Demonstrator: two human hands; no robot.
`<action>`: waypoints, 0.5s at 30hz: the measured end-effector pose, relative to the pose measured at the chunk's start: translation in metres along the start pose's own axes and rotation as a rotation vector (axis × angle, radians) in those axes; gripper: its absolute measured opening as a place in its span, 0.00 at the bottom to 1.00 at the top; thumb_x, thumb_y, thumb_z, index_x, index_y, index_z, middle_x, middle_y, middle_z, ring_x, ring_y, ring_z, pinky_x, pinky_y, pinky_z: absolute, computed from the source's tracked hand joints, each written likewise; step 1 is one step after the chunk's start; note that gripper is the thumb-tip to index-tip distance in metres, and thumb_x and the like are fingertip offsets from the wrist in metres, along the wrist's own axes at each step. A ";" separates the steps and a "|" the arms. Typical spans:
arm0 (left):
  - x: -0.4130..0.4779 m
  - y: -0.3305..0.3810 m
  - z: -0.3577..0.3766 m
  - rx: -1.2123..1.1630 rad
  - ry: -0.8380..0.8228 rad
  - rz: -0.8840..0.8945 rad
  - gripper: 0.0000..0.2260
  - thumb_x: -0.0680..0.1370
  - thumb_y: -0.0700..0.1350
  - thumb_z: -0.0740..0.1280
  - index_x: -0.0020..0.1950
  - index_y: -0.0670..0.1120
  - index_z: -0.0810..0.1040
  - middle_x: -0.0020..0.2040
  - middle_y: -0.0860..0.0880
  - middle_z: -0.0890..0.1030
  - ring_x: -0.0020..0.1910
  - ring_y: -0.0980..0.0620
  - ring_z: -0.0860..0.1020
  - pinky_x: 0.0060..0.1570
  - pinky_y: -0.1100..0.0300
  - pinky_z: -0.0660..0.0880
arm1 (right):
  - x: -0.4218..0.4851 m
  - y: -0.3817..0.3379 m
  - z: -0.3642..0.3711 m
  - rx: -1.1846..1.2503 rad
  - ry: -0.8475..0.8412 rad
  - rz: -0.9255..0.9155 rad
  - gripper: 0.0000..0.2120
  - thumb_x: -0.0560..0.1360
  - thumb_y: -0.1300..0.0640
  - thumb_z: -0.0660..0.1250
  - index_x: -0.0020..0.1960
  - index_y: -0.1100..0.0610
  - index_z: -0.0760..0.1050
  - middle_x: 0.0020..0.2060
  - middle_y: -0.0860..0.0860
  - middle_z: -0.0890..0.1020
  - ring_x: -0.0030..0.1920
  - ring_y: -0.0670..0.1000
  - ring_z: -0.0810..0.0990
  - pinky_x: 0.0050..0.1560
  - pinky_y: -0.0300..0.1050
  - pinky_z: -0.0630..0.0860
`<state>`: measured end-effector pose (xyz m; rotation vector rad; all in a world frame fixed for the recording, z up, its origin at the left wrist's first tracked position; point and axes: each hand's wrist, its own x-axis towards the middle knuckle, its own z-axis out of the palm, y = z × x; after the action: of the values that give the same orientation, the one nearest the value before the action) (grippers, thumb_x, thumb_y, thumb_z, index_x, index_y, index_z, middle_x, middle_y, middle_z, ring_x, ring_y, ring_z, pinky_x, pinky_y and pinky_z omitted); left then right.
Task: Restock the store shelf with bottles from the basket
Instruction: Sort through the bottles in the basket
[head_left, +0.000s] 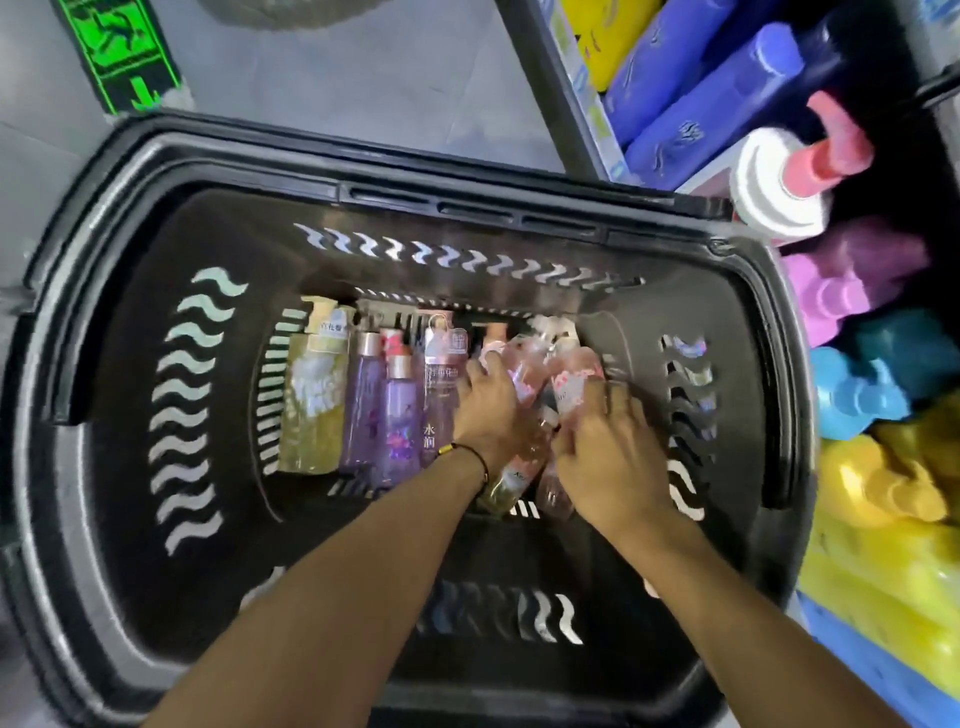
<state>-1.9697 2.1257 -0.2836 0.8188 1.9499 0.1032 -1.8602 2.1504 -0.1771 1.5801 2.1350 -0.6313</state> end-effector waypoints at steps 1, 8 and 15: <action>0.004 -0.002 0.002 0.008 0.001 0.014 0.31 0.77 0.56 0.69 0.71 0.41 0.59 0.68 0.39 0.64 0.68 0.34 0.66 0.67 0.42 0.68 | 0.004 -0.001 0.004 -0.017 -0.010 -0.001 0.30 0.76 0.54 0.67 0.73 0.63 0.63 0.65 0.64 0.74 0.64 0.63 0.74 0.62 0.56 0.75; -0.012 -0.026 -0.026 -0.164 0.007 0.007 0.39 0.70 0.56 0.77 0.73 0.45 0.60 0.70 0.41 0.66 0.65 0.39 0.71 0.63 0.42 0.76 | 0.031 -0.007 0.022 -0.224 -0.101 0.045 0.43 0.76 0.44 0.67 0.77 0.68 0.52 0.70 0.65 0.68 0.70 0.63 0.67 0.64 0.55 0.73; -0.034 -0.064 -0.065 -0.411 -0.010 -0.085 0.43 0.60 0.55 0.78 0.70 0.53 0.60 0.61 0.49 0.77 0.57 0.46 0.79 0.57 0.47 0.80 | 0.062 -0.016 0.044 -0.250 -0.140 0.221 0.47 0.76 0.45 0.70 0.78 0.70 0.48 0.70 0.68 0.69 0.70 0.69 0.66 0.70 0.61 0.68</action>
<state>-2.0448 2.0741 -0.2497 0.4632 1.8630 0.4316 -1.8902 2.1692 -0.2466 1.5548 1.8256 -0.3745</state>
